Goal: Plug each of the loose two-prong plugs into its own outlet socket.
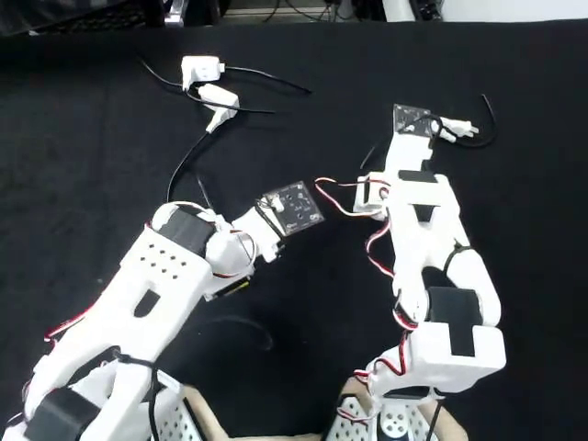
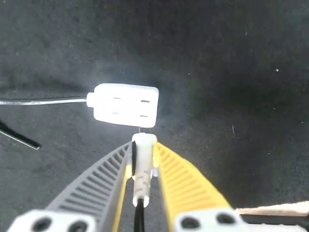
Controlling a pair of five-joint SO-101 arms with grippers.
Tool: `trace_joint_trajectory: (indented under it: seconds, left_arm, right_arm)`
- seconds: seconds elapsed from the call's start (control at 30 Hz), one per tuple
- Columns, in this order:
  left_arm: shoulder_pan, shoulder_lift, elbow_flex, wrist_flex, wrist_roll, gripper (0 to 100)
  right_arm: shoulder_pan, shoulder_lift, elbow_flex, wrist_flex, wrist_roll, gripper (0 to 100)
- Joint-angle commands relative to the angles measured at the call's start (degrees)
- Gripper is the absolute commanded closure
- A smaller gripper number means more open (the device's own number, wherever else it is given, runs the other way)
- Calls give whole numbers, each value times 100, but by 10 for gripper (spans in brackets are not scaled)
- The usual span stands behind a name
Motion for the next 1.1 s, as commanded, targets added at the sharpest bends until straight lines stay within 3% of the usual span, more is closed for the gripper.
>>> trace_joint_trajectory:
  seconds: [0.0,0.33,0.73,1.07]
  left_arm:
    - [-31,281,-84,-211,-62,971]
    - [-13,1679,-716,-519,-62,971]
    - [-4,1626,-892,-633,-70,971]
    - [435,1618,-796,-686,-44,971]
  right_arm:
    - [44,-22,-189,-44,-79,854]
    - [35,-22,-189,-26,-70,854]
    - [35,-13,-136,-53,-70,854]
    - [-26,-13,-136,-53,-62,854]
